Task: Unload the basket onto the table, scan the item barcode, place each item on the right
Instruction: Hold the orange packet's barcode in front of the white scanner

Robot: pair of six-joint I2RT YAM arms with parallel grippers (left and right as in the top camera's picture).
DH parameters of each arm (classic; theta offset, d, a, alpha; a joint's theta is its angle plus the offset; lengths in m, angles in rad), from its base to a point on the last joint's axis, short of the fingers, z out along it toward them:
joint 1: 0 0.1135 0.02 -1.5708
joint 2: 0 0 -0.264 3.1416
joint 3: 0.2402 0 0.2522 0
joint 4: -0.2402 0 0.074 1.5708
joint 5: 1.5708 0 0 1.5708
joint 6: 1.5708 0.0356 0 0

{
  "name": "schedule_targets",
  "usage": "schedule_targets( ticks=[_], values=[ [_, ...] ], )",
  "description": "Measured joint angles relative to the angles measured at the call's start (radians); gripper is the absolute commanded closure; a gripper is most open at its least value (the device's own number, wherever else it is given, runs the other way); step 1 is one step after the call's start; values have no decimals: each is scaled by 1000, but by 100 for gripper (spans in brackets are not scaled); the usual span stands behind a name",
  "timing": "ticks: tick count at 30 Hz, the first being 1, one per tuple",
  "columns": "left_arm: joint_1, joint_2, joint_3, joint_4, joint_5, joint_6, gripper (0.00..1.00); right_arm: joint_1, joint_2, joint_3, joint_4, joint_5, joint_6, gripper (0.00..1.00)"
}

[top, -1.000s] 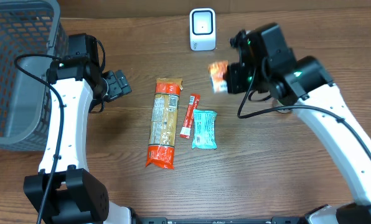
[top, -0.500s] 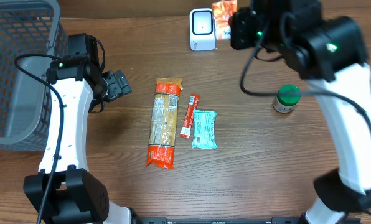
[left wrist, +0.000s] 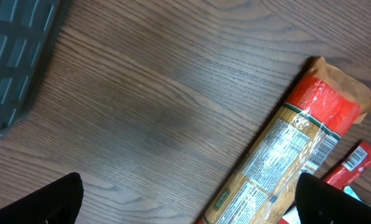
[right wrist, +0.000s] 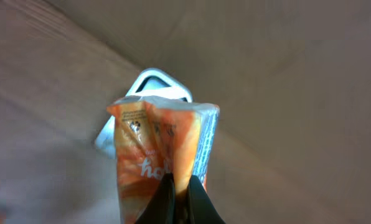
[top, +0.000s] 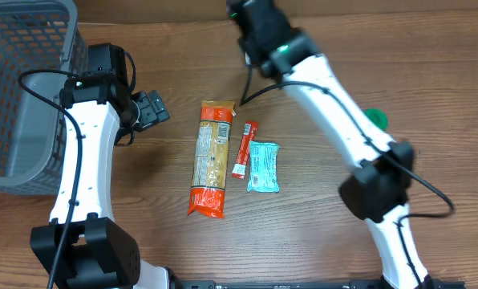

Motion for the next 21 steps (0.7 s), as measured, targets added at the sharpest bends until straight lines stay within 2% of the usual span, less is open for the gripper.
schedule_targets(
  ticks=[3, 7, 13, 21],
  values=[
    [0, 0, 0, 0, 0, 0, 0, 22, 70, 0, 113, 76, -107, 96],
    [0, 0, 0, 0, 0, 0, 0, 14, 134, 0, 236, 124, -178, 96],
    [0, 0, 0, 0, 0, 0, 0, -18, 176, 0, 359, 160, -289, 96],
    [0, 0, 0, 0, 0, 0, 0, -30, 256, 0, 495, 205, -512, 96]
  ],
)
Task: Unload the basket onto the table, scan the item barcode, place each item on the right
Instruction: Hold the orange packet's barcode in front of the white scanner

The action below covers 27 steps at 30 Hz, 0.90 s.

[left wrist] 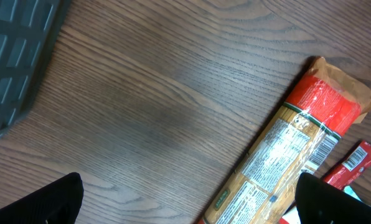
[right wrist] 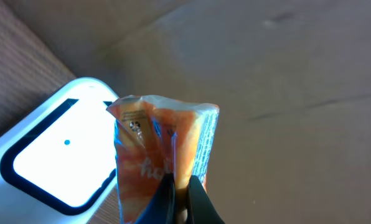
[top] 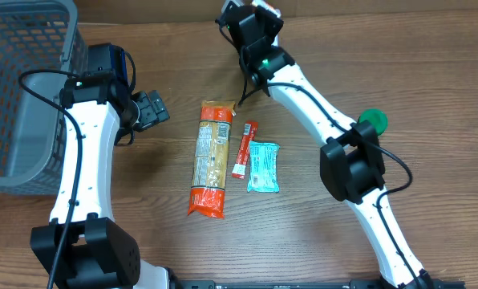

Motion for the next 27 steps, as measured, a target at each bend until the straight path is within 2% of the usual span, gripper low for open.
schedule_targets(
  ticks=[5, 11, 22, 27],
  values=[
    [0, 0, 0, 0, 0, 0, 0, 1, 53, -2, 85, 16, -78, 96],
    [0, 0, 0, 0, 0, 0, 0, 1, 57, -3, 193, 24, -108, 96],
    [0, 0, 0, 0, 0, 0, 0, -1, 69, -3, 163, 40, -110, 96],
    [0, 0, 0, 0, 0, 0, 0, -1, 72, -3, 176, 108, -46, 97]
  ],
)
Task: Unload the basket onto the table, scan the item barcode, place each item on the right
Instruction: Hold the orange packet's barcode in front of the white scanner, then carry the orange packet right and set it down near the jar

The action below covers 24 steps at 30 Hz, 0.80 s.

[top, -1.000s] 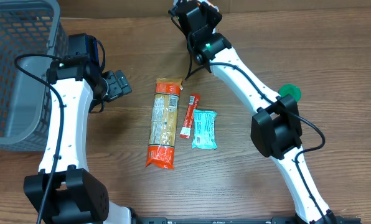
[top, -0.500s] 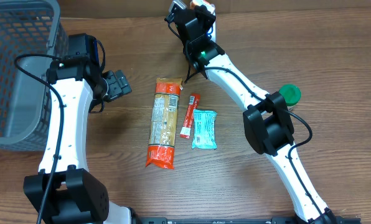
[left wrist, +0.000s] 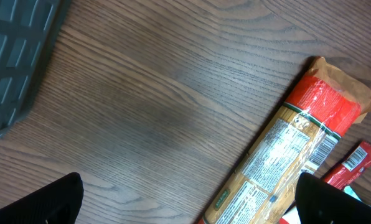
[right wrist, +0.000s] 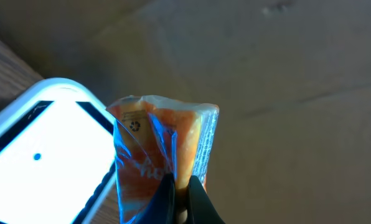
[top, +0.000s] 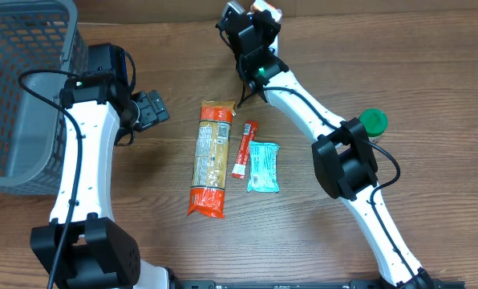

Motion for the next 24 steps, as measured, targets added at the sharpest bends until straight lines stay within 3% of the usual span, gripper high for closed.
schedule_targets(
  ticks=[4, 8, 17, 21, 24],
  values=[
    [0, 0, 0, 0, 0, 0, 0, 0, -7, 0, -49, 58, 67, 97],
    [0, 0, 0, 0, 0, 0, 0, 0, -73, -6, -232, 103, 192, 96],
    [0, 0, 0, 0, 0, 0, 0, -16, -455, 6, -1047, 51, 721, 96],
    [0, 0, 0, 0, 0, 0, 1, -76, -525, 19, -1382, -148, 982, 96],
    [0, 0, 0, 0, 0, 0, 0, -132, -514, -3, -1479, -309, 1087, 96]
  ],
)
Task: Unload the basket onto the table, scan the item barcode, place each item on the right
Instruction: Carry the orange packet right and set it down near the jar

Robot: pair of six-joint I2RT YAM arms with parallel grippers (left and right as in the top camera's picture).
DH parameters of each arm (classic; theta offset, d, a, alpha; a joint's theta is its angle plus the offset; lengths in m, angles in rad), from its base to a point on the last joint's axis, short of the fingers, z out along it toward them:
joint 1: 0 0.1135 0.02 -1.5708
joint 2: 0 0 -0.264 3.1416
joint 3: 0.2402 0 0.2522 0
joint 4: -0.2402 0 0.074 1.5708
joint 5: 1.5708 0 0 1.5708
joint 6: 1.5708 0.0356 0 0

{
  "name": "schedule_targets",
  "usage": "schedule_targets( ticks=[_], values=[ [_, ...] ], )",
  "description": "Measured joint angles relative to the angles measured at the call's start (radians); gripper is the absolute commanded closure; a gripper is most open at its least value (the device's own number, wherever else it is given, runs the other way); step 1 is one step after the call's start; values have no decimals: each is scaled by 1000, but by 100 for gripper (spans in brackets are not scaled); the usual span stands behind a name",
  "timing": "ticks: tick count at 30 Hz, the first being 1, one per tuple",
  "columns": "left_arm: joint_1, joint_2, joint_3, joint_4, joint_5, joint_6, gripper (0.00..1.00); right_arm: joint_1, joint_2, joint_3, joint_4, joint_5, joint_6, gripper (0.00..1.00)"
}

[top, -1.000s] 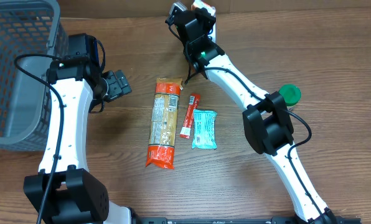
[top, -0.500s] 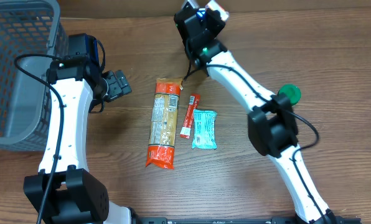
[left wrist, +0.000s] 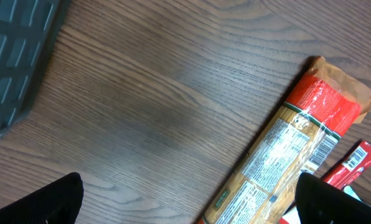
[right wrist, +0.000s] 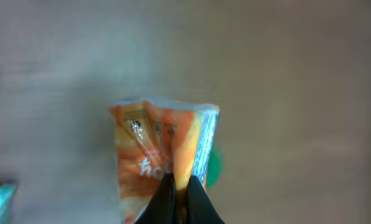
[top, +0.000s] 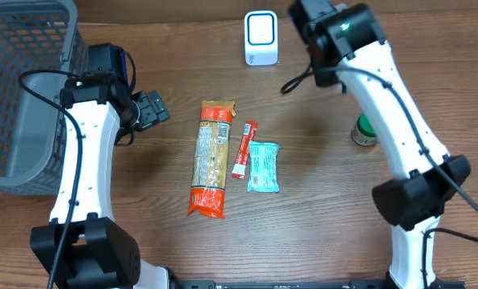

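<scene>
My right gripper point(right wrist: 178, 186) is shut on an orange snack packet point(right wrist: 160, 155), which it holds above the wooden table. In the overhead view the right arm point(top: 343, 32) reaches across the back right and hides the packet. The white barcode scanner point(top: 261, 36) stands uncovered at the back middle, left of that arm. My left gripper point(left wrist: 188, 205) is open over bare wood, left of a long pasta packet point(left wrist: 291, 155), with nothing between its fingers.
The pasta packet point(top: 211, 156), a red stick sachet point(top: 244, 148) and a teal packet point(top: 263, 167) lie side by side mid-table. A grey mesh basket point(top: 22, 88) fills the back left. A green round object point(top: 366, 128) sits at the right, also showing behind the held packet.
The right gripper, still shut on the orange packet, has moved from right in front of the scanner to the right, over the table. The scanner now shows uncovered. The left arm has not moved.
The right gripper held the orange packet some way from the scanner, then nearer, then close up against its white face. It now holds the packet away from the scanner, over the table's right side. The left gripper stayed open throughout.
</scene>
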Motion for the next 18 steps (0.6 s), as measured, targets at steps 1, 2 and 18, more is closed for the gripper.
schedule_targets(
  ticks=[1, 2, 18],
  values=[
    [0, 0, 0, 0, 0, 0, 0, -26, 10, -22, -28, -71, 35, 96],
    [0, 0, 0, 0, 0, 0, 0, -36, 14, -34, -35, -97, 48, 96],
    [0, 0, 0, 0, 0, 0, 0, -69, 30, -531, 158, -285, 198, 57]
  ],
)
